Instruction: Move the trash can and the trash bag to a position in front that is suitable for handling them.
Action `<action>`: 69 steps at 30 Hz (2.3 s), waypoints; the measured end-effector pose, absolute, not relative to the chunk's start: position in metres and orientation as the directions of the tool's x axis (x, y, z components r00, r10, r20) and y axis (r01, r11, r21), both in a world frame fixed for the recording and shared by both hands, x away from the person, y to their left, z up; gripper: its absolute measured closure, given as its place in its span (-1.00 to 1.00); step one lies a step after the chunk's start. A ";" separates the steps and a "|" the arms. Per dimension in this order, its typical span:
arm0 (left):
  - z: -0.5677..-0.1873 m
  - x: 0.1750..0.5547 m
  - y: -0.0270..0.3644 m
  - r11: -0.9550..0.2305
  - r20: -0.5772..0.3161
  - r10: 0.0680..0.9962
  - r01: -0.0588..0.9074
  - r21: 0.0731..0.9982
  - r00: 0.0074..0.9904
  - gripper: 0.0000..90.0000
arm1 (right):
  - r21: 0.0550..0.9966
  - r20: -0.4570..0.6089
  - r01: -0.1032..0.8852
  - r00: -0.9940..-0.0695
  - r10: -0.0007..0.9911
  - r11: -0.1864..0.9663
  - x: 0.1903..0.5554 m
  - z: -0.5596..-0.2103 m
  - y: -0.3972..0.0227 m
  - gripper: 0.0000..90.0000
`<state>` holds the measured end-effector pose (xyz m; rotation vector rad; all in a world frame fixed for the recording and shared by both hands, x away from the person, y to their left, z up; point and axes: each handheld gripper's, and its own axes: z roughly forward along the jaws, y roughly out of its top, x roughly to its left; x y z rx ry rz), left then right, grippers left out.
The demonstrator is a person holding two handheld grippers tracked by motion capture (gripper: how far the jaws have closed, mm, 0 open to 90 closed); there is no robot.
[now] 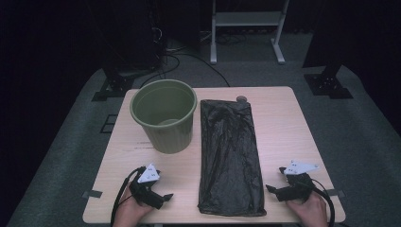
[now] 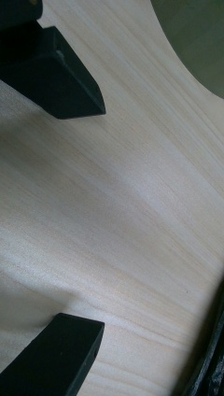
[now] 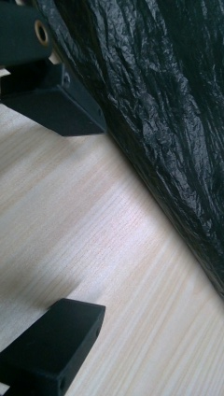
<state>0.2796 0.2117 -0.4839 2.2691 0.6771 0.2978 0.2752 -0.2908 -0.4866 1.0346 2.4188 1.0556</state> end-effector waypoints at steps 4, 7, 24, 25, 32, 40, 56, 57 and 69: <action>-0.484 0.280 0.212 -0.589 0.011 0.553 0.381 0.712 0.833 -1.00 | 0.740 0.028 0.500 -0.691 0.723 0.449 0.275 -0.485 -0.292 -0.78; -0.484 0.280 0.212 -0.589 0.011 0.554 0.382 0.712 0.833 -1.00 | 0.751 0.034 0.495 -0.690 0.723 0.437 0.275 -0.481 -0.291 -0.78; -0.484 0.280 0.212 -0.588 0.011 0.556 0.384 0.712 0.831 -1.00 | 0.772 0.108 0.499 -0.713 0.693 0.394 0.284 -0.469 -0.271 -0.73; -0.484 0.280 0.212 -0.588 0.011 0.556 0.384 0.712 0.831 -1.00 | 0.771 0.113 0.502 -0.715 0.690 0.393 0.287 -0.469 -0.268 -0.72; -0.484 0.280 0.212 -0.588 0.012 0.556 0.384 0.712 0.831 -1.00 | 0.752 0.118 0.513 -0.723 0.681 0.415 0.293 -0.471 -0.255 -0.67; -0.484 0.280 0.212 -0.589 0.012 0.556 0.384 0.711 0.831 -1.00 | 0.712 0.079 0.527 -0.717 0.692 0.464 0.299 -0.478 -0.246 -0.46; -0.484 0.280 0.212 -0.589 0.012 0.556 0.384 0.711 0.831 -1.00 | 0.701 0.063 0.512 -0.737 0.673 0.496 0.297 -0.475 -0.249 0.90; -0.484 0.280 0.212 -0.590 0.013 0.556 0.384 0.711 0.831 -1.00 | 0.701 0.063 0.512 -0.737 0.673 0.496 0.297 -0.475 -0.249 0.90; -0.484 0.280 0.212 -0.589 0.012 0.556 0.384 0.711 0.831 -1.00 | 0.717 0.076 0.528 -0.709 0.701 0.456 0.298 -0.471 -0.261 0.99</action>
